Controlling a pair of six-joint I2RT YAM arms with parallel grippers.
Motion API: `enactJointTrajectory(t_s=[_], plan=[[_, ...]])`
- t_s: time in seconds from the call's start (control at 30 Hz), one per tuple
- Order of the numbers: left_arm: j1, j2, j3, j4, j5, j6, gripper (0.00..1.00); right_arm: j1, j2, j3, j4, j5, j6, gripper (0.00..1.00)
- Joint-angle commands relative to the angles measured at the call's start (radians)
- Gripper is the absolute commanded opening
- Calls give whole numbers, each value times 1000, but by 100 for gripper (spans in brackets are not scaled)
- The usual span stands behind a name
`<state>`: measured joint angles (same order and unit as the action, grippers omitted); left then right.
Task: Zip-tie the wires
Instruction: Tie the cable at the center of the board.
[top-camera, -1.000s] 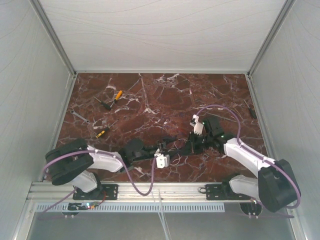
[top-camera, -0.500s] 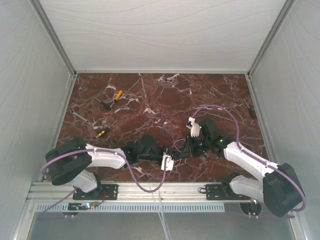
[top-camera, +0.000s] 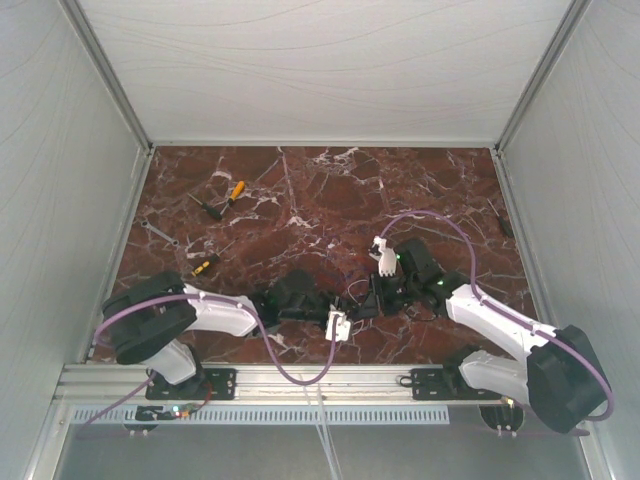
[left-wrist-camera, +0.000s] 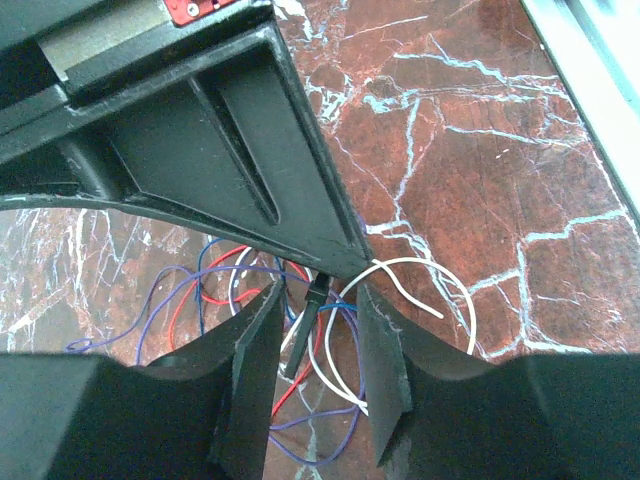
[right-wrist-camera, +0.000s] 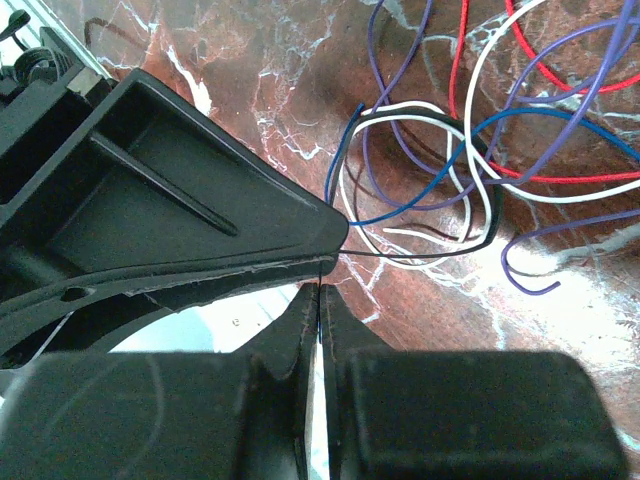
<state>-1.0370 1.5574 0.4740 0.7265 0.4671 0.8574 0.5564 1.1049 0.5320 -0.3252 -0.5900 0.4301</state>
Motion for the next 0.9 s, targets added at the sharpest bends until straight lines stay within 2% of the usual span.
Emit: enactJointTrajectory(t_s=[0.0, 0.23, 0.5, 0.87], plan=[[-3, 19, 45, 72, 7, 29, 34, 15, -22, -4, 22, 7, -22, 0], [-5, 22, 47, 83, 14, 41, 24, 17, -15, 0, 17, 9, -20, 0], [-5, 26, 42, 75, 3, 61, 5, 18, -19, 2, 11, 8, -17, 0], [-5, 36, 28, 71, -65, 92, 5, 17, -27, -3, 10, 1, -13, 0]])
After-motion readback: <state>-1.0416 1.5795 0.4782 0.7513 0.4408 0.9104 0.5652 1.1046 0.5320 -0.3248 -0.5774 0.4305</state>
